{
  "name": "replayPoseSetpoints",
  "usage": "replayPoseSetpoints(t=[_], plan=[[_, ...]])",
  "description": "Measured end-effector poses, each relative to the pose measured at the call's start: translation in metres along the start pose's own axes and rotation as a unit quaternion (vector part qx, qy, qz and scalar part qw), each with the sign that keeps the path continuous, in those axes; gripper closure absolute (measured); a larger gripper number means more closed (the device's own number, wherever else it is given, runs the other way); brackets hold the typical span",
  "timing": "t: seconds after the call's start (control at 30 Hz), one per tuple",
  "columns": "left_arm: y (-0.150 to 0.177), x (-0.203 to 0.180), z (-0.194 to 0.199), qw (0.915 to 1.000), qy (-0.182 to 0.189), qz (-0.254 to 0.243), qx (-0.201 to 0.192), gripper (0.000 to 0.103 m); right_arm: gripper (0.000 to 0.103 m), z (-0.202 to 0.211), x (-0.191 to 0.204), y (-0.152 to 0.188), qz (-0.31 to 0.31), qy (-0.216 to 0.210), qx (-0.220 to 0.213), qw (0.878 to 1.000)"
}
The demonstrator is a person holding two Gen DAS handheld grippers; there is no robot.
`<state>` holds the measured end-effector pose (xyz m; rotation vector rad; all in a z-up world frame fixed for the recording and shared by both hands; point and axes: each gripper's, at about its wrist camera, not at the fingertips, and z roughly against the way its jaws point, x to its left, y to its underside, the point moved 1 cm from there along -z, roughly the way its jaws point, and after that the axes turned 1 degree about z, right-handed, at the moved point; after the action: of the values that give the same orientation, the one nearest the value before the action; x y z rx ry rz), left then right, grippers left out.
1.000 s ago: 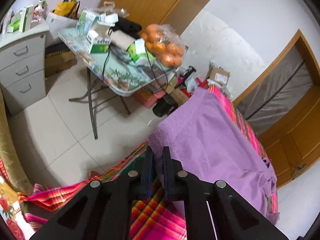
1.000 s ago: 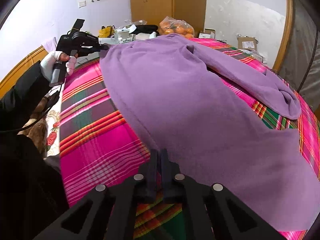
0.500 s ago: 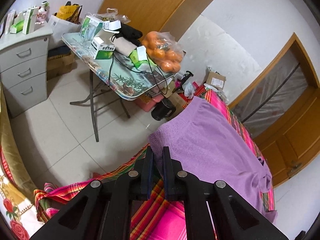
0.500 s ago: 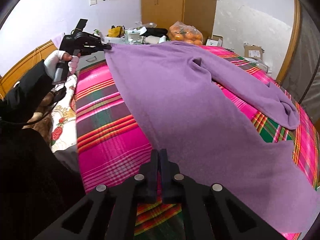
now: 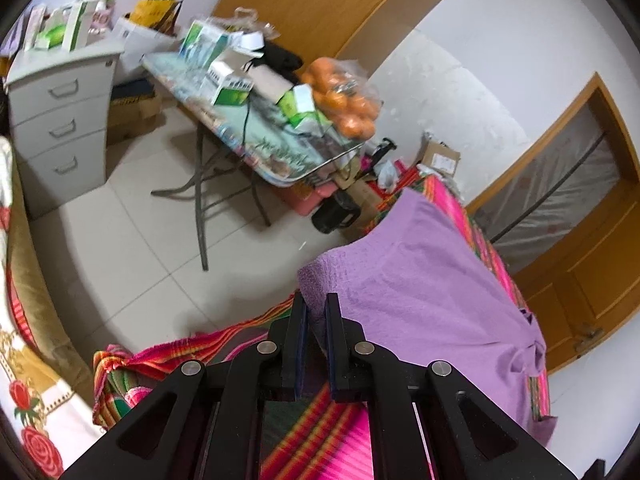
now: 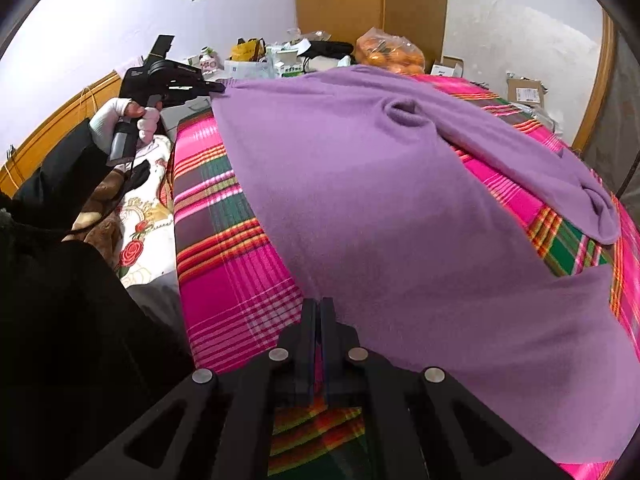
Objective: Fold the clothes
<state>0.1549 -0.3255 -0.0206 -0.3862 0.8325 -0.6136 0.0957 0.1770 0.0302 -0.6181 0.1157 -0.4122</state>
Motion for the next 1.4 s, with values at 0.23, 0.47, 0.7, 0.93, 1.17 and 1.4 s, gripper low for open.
replayPoseSetpoints(t=[0.23, 0.47, 0.7, 0.93, 1.17, 1.4], plan=[[0.001, -0.001, -0.007, 0.9999, -0.009, -0.008, 0.005, 0.094, 0.101, 0.004, 0.004, 0.003, 0.001, -0.014, 0.0, 1.0], [0.0, -0.005, -0.006, 0.9996, -0.003, -0.026, 0.01, 0.094, 0.101, 0.009, 0.011, 0.005, 0.004, -0.028, 0.002, 1.0], [0.005, 0.0, -0.008, 0.9993, 0.001, -0.027, 0.023, 0.093, 0.101, 0.007, 0.01, 0.006, -0.002, -0.037, 0.009, 0.999], [0.006, -0.004, 0.021, 0.9993, -0.015, -0.032, -0.01, 0.095, 0.096, 0.023, 0.002, -0.002, -0.032, -0.055, -0.03, 0.998], [0.015, -0.045, 0.027, 0.9971, 0.018, -0.073, -0.01, 0.096, 0.083, 0.016, -0.024, -0.019, -0.106, -0.019, -0.07, 0.992], [0.068, -0.102, -0.013, 0.9837, 0.068, -0.145, 0.081, 0.096, 0.083, 0.001, -0.034, -0.003, -0.131, -0.003, -0.026, 0.991]])
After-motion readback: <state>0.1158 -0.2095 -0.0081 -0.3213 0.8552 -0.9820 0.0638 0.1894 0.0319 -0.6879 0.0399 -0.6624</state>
